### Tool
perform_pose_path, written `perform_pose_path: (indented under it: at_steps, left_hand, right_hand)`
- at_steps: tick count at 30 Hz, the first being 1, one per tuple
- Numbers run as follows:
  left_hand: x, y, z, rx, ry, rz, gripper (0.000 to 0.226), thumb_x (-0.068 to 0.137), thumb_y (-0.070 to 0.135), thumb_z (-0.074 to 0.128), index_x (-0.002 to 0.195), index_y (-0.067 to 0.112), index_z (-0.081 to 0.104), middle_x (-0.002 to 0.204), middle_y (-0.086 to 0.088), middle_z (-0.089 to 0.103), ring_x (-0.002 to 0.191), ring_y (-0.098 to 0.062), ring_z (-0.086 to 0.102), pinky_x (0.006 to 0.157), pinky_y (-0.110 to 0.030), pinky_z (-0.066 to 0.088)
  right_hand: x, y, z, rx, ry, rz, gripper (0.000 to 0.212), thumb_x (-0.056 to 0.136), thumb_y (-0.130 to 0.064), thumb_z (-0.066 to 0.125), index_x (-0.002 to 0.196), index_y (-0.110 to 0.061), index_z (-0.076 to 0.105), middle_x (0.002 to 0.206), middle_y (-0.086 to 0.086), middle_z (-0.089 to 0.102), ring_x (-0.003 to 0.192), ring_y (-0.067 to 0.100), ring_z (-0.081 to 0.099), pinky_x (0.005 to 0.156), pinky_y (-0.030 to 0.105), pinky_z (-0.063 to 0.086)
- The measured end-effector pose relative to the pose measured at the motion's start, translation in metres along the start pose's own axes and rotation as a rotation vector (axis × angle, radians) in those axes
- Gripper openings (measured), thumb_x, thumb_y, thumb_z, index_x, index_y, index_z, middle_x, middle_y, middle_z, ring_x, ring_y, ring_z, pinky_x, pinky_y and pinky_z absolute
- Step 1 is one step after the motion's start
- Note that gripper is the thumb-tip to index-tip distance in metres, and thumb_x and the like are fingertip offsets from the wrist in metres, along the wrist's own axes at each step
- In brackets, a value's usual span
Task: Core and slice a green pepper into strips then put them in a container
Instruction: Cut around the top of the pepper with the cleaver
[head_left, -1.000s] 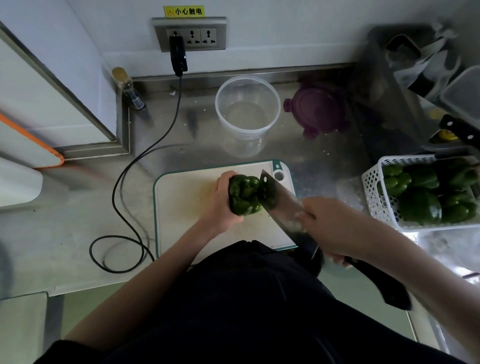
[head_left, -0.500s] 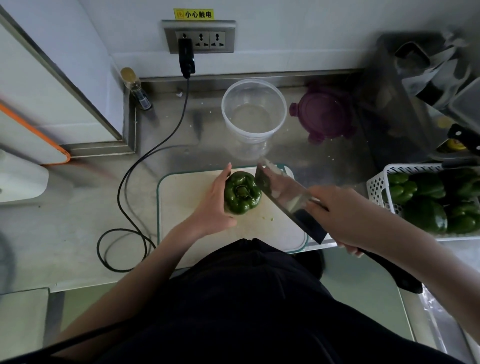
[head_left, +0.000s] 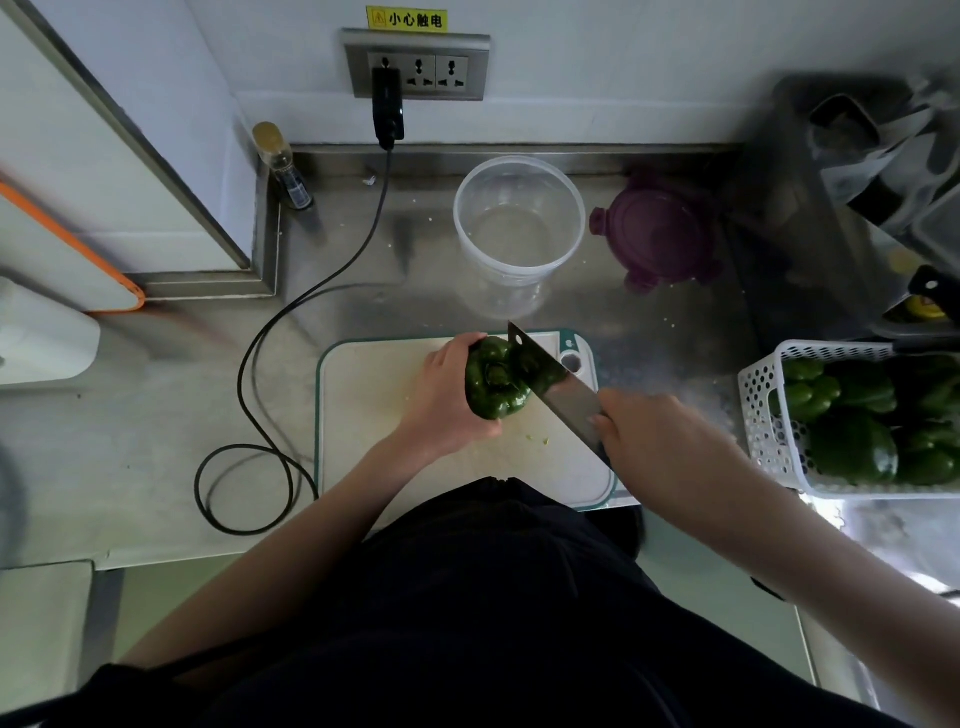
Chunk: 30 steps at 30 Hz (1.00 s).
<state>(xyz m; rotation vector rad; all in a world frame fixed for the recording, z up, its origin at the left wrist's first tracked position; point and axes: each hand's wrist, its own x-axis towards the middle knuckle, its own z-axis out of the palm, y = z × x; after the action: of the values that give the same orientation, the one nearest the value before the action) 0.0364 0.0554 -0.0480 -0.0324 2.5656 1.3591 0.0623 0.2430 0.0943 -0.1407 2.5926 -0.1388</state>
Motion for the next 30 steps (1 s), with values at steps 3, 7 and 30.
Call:
perform_pose_path:
  at_steps: [3,7,30]
  left_hand:
    - [0.001,0.002,0.0,-0.001,0.002,-0.02,0.088,0.054,0.019,0.081,0.131,0.023,0.037,0.12,0.004,0.049,0.114,-0.017,0.042,0.096,-0.034,0.041]
    - [0.001,0.003,0.003,0.01,0.029,-0.028,0.088,0.054,0.018,0.082,0.131,0.02,0.038,0.12,0.003,0.05,0.115,-0.019,0.044,0.096,-0.031,0.04]
    - [0.001,0.002,0.001,0.02,-0.008,-0.068,0.086,0.048,0.027,0.076,0.124,0.03,0.036,0.116,0.008,0.049,0.112,-0.018,0.043,0.095,-0.051,0.043]
  right_hand:
    - [0.004,-0.003,0.005,0.027,0.003,0.017,0.017,0.098,-0.015,0.038,0.081,-0.017,0.039,0.071,0.005,0.052,0.064,0.023,0.055,0.053,0.031,0.039]
    - [0.007,-0.005,0.01,0.06,-0.003,0.01,0.023,0.096,-0.011,0.038,0.075,-0.02,0.036,0.067,0.003,0.049,0.058,0.019,0.052,0.046,0.028,0.032]
    - [-0.008,-0.002,-0.01,-0.001,-0.001,0.006,0.02,0.1,-0.02,0.037,0.082,-0.015,0.045,0.067,0.002,0.051,0.057,0.016,0.052,0.049,0.029,0.039]
